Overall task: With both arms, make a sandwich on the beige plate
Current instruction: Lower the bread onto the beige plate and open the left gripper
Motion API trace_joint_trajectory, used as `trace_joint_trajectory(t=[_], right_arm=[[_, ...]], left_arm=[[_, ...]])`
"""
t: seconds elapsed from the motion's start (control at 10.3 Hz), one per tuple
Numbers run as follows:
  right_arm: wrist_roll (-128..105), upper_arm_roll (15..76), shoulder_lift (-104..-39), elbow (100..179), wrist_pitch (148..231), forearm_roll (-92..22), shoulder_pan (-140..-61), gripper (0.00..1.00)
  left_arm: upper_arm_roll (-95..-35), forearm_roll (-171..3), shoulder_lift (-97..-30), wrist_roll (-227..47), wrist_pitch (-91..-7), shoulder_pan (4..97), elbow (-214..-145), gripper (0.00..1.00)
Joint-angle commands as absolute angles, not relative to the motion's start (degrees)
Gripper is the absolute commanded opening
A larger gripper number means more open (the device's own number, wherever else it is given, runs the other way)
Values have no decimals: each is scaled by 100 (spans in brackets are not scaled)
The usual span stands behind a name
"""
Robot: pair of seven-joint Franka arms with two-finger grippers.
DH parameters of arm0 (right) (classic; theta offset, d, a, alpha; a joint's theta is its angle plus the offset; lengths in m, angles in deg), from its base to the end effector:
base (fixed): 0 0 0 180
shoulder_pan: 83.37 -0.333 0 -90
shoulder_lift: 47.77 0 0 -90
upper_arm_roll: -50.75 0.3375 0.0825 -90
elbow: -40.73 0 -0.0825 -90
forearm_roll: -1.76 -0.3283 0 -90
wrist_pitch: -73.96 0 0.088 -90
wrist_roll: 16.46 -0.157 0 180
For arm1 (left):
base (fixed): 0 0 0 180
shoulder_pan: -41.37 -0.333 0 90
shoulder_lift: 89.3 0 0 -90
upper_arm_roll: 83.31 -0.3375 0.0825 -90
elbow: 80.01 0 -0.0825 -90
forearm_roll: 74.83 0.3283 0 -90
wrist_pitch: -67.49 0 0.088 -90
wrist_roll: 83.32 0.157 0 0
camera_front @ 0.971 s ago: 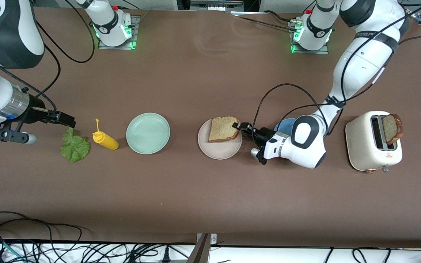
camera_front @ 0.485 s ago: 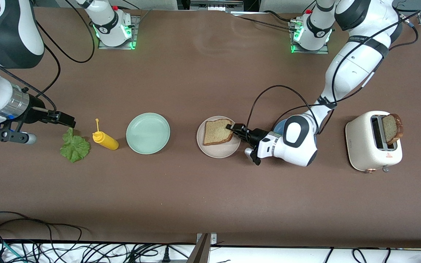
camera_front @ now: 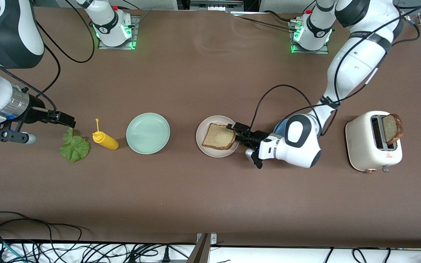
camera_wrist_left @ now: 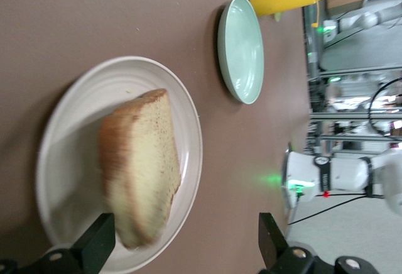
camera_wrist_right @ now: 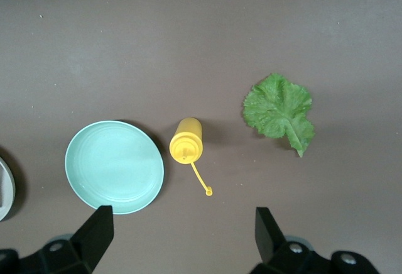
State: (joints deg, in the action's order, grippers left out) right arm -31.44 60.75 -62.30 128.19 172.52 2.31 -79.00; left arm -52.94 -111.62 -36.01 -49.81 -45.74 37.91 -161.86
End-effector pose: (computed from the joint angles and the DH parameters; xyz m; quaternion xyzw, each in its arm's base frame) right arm 0.5789 0.0456 0.4915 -0.9960 0.0827 0.0306 0.0118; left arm 0.6027 -0.2986 0.2180 0.8389 -0.2383 -0.1062 0.4776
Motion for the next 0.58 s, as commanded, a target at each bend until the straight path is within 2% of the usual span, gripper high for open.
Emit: trace_joint_trajectory(t=[0.0,0.49], right_arm=[[-3052,6112,-6271,12713,17213,141,-7853,100],[-3096,6121,-6297,12713,17213,141,-7862,100]], left_arm=[[-5325,-10622,-4068,-5613,-4282,3671,-16272,100],[-5395,-8560,-5122,-6819,-3773,3557,-16237,100]])
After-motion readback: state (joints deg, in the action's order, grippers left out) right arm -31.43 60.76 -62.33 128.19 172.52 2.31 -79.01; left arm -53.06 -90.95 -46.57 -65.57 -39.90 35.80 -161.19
